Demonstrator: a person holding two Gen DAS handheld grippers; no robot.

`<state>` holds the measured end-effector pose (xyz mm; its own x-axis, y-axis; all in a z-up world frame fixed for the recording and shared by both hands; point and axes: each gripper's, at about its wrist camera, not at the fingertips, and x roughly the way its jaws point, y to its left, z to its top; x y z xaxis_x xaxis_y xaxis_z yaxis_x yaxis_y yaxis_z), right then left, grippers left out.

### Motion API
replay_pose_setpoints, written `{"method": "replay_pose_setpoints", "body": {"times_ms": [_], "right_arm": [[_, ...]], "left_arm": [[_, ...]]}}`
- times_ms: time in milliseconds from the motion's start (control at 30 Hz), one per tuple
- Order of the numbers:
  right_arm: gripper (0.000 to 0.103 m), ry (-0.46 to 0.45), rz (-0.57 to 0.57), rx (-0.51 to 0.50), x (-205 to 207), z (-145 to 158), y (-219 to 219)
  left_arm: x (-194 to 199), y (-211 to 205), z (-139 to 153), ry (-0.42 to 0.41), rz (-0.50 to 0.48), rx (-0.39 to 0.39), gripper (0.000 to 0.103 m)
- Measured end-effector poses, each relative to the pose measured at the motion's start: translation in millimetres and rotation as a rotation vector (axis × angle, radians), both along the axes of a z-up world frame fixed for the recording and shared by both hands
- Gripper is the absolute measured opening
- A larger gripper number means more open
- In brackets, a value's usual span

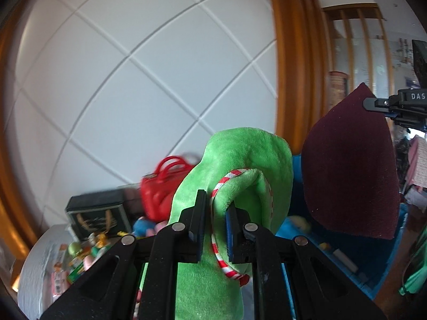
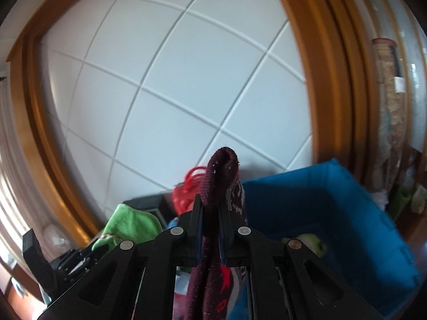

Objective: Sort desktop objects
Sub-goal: 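Lift and carry the green hat and dark red sock over the blue crate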

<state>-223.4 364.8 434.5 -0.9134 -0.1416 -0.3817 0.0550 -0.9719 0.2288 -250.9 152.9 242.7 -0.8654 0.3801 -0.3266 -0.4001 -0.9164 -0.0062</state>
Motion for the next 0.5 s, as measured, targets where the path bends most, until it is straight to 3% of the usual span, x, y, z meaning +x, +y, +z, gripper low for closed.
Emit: {"method": "replay_pose_setpoints", "body": {"times_ms": [300,500], "right_arm": [[0.01,-0.086,-0.096,0.076,6.7,-15.1,115.5],[0.01,-0.199,-0.081,0.09,-10.4,-54.0,184.0]], "left_arm": [[7.1,156.6,32.1,0.009,-0.182,0.012,0.012],[-4.2,256.3,2.9,-0.098,-0.225,-0.078,0.012]]}}
